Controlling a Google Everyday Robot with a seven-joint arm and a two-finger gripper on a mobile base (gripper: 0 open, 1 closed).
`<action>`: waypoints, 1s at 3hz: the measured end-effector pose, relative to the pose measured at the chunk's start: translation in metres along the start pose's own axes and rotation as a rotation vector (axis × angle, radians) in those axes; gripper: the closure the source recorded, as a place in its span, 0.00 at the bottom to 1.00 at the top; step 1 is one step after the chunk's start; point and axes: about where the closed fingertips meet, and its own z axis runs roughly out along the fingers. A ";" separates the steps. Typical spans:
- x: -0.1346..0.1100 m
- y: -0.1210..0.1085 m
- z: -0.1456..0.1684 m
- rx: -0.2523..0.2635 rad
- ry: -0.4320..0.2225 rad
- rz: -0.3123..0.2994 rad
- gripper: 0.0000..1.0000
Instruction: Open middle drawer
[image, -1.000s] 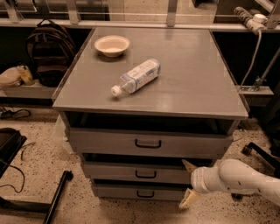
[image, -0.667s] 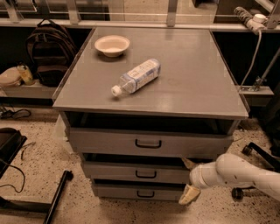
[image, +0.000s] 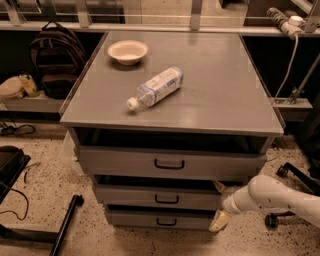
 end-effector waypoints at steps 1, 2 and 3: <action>0.000 0.000 0.000 0.000 0.000 0.000 0.00; 0.000 0.000 0.000 0.000 0.000 0.000 0.19; 0.000 0.000 0.000 0.000 0.000 0.000 0.43</action>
Offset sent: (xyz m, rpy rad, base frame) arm 0.0000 0.0000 0.0000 0.0000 0.0000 0.0000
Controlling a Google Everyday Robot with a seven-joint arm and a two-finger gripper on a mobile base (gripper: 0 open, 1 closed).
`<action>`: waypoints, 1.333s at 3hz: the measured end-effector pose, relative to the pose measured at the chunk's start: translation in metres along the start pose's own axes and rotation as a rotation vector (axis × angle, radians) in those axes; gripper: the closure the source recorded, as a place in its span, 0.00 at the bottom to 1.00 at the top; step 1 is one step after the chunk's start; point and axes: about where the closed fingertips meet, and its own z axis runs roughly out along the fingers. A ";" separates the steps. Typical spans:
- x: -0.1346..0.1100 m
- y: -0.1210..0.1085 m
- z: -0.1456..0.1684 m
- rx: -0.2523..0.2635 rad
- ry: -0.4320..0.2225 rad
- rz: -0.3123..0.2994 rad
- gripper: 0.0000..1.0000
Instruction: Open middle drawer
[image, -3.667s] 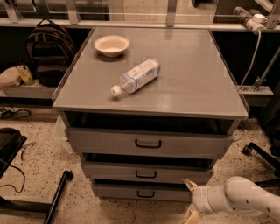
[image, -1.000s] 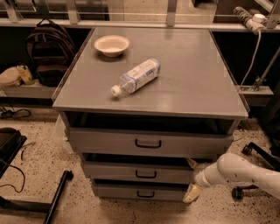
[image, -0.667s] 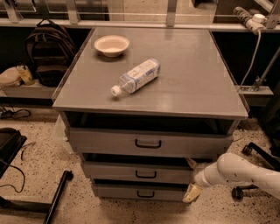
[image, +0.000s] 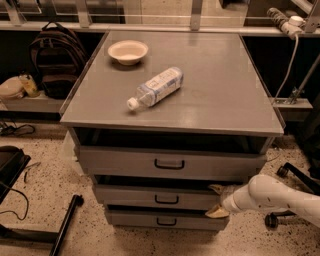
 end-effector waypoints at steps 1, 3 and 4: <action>0.000 0.000 0.000 0.000 0.000 0.000 0.66; 0.000 0.000 0.000 0.000 0.000 0.000 1.00; 0.000 0.000 0.000 0.000 0.000 0.000 1.00</action>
Offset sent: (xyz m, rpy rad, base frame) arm 0.0000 0.0000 0.0000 0.0000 0.0000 0.0000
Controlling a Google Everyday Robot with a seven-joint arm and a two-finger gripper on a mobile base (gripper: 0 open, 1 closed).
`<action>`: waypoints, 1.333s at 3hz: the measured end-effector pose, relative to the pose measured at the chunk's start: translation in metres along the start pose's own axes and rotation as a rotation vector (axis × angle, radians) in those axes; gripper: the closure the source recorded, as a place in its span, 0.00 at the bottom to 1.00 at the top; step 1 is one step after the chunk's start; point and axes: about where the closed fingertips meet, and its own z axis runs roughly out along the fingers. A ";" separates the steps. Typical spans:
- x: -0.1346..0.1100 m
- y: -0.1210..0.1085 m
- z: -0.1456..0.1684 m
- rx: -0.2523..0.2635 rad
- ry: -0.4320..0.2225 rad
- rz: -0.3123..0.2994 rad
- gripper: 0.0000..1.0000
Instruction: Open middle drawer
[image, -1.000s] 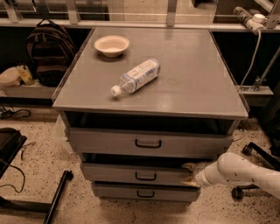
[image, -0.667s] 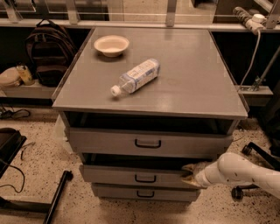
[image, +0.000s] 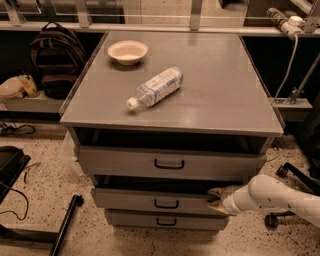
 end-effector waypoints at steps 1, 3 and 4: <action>0.000 0.000 0.000 0.000 0.000 0.000 0.81; -0.004 -0.001 -0.006 -0.002 0.002 0.000 0.34; -0.005 0.009 -0.012 -0.018 0.018 0.006 0.11</action>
Offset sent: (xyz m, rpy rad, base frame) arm -0.0057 0.0008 0.0071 -0.0195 0.0141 0.0053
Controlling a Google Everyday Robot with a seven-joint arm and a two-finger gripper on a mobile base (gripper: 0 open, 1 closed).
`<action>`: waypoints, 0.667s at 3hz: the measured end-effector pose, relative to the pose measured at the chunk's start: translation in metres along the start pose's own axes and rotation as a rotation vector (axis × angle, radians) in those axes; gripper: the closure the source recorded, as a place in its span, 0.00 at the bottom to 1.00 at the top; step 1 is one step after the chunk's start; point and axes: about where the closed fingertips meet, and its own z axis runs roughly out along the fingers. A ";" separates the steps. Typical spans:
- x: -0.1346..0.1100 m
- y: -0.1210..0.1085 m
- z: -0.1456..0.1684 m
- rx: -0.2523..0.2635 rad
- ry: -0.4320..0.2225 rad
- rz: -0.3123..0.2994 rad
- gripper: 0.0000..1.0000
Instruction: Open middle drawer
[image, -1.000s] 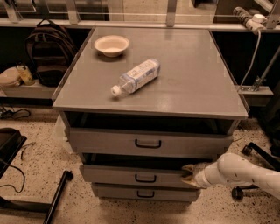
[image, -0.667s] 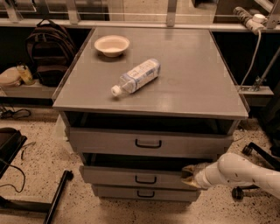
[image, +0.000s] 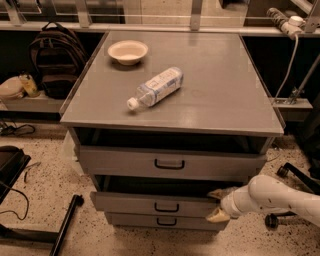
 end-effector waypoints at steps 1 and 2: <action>0.002 0.020 -0.008 -0.023 0.009 0.022 0.00; 0.006 0.043 -0.015 -0.070 0.021 0.054 0.00</action>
Offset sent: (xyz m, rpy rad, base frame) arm -0.0774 -0.0095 0.0035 -0.0023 0.1648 -0.0245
